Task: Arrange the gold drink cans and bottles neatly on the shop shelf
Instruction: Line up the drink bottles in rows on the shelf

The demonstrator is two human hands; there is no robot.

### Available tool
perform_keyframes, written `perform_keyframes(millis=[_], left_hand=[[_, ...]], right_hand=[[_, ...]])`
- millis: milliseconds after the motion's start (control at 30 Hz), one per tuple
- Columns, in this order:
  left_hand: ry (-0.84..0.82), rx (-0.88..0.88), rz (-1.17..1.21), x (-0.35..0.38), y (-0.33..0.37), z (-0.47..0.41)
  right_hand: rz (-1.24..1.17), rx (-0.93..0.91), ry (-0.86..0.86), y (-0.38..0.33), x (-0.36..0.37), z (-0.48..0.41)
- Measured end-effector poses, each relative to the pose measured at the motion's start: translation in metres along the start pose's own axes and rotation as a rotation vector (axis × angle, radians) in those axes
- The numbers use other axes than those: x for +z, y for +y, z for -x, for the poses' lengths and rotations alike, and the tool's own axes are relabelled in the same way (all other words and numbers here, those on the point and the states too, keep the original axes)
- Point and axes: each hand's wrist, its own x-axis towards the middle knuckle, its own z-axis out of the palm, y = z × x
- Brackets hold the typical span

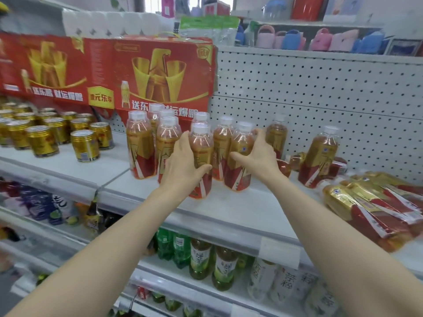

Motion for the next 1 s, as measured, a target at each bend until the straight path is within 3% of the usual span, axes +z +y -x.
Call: perform_keyframes(millis=[133,233,300,400,533,833,1000], left_hand=[[0.066,0.117,-0.094,0.0,0.01,-0.002],[0.139,0.226,-0.186,-0.001,0.019,-0.009],[0.169,0.308,-0.266,0.001,0.025,-0.014],[0.168,0.411,-0.398,0.009,0.038,-0.021],[0.137,0.516,-0.493,0.022,0.058,-0.029],[-0.005,0.441,-0.441,0.047,0.074,-0.04],[-0.034,0.382,-0.355,0.052,0.073,-0.039]], right_hand=[[-0.076,-0.011,-0.072,0.006,-0.016,-0.002],[-0.061,-0.033,0.037,0.022,-0.036,-0.012],[0.111,-0.013,0.055,0.043,-0.044,-0.022],[0.436,0.04,-0.104,0.076,-0.04,-0.035],[0.577,0.061,-0.241,0.096,-0.025,-0.042],[0.666,0.032,-0.391,0.09,-0.025,-0.056],[0.48,0.137,-0.332,0.094,-0.036,-0.038]])
